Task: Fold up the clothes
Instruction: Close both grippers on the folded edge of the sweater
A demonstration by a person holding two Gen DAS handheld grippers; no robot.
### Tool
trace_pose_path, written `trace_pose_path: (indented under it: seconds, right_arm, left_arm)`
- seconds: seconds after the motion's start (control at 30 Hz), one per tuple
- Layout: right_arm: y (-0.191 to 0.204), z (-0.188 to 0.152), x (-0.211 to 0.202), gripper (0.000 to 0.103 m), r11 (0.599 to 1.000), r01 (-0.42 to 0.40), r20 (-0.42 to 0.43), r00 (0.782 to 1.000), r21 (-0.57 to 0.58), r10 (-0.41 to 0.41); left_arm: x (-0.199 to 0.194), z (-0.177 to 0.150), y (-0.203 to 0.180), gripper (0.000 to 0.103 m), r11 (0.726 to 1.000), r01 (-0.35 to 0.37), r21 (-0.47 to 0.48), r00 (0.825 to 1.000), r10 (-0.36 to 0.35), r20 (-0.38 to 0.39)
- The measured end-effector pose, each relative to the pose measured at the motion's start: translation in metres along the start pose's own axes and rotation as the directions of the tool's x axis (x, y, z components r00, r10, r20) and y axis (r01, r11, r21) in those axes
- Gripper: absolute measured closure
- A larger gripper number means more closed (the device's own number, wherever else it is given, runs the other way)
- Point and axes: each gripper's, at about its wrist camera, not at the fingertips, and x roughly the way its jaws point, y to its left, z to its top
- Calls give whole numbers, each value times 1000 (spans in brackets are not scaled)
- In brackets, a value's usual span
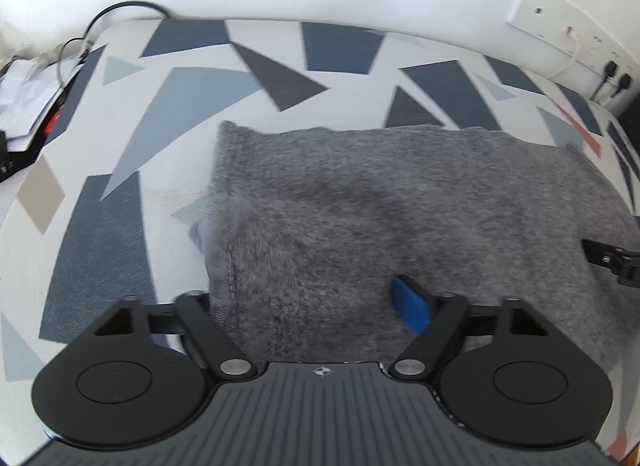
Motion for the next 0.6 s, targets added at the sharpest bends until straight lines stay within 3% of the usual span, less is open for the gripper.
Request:
trace_pose_path:
  seconds: [0.13,0.23,0.33,0.47,0.6]
  right_arm:
    - [6,-1,-4,41,999,-33,5,999,12,33]
    - [11,-1,-8,62,998,-63,6,998,31,63]
    - [19,-5,-12,67,997,-63,19,998,37,62]
    - [32,-16,-24,74,999,-33,58,998,16,32]
    - [34,-29,-45,78,998,-35,108,994,45,30]
  left_arm:
    - [-4,-1,-5,58,999,35,11,999,-35,4]
    - [-9,-4,-9,68,999,29,45,999,-30,24]
    - [-16,-8,-15,79,996,-2,85,999,-2,47]
    - [-30,-16,-12,81,995,-24,96,997,17,72]
    - [-51,-24,4,81,998,4,62,995,-10,100]
